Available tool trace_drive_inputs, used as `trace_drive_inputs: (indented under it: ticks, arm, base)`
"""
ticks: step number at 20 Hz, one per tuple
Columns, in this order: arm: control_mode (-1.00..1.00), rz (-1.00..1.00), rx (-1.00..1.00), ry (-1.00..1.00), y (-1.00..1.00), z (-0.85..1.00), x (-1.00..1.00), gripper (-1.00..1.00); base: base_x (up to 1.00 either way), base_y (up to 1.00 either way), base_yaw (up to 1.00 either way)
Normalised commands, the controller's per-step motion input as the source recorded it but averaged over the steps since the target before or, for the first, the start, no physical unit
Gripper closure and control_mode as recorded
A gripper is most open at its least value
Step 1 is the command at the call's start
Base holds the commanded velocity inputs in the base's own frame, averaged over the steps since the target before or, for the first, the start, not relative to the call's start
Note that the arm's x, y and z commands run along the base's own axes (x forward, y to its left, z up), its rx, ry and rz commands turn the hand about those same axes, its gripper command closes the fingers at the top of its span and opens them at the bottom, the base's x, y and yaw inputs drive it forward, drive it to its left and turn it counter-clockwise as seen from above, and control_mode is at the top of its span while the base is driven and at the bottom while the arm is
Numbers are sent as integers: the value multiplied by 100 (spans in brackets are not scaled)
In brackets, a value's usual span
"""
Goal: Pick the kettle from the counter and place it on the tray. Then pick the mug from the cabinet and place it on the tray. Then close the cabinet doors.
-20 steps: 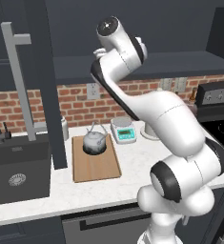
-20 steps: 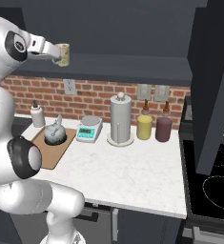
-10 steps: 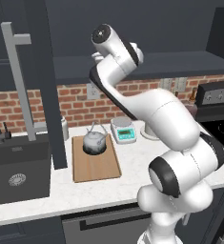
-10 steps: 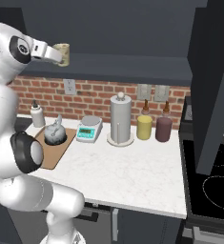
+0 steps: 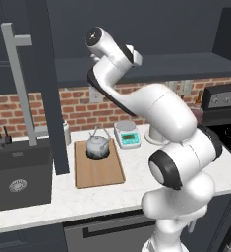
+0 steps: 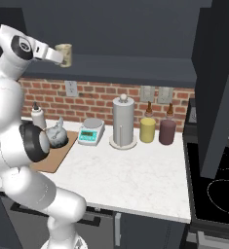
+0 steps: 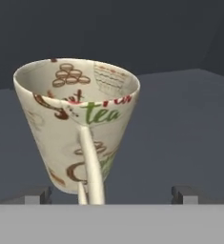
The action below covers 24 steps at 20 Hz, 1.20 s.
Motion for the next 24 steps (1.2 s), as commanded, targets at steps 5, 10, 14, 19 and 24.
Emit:
trace_drive_inputs:
  ticks: [5, 10, 14, 19, 24]
  arm:
    - [-100, -12, 0, 0, 22, 0, 33, -100]
    - [-100, -11, 0, 1, 6, 0, 30, -100]
    - [-100, -10, 0, 0, 0, 0, 13, -100]
    - [-100, -11, 0, 0, 0, 0, 6, 100]
    - [-100, -10, 0, -2, -16, 0, 0, 100]
  base:
    - [0, 0, 0]
    - [0, 0, 0]
    - [0, 0, 0]
    - [0, 0, 0]
    - [0, 0, 0]
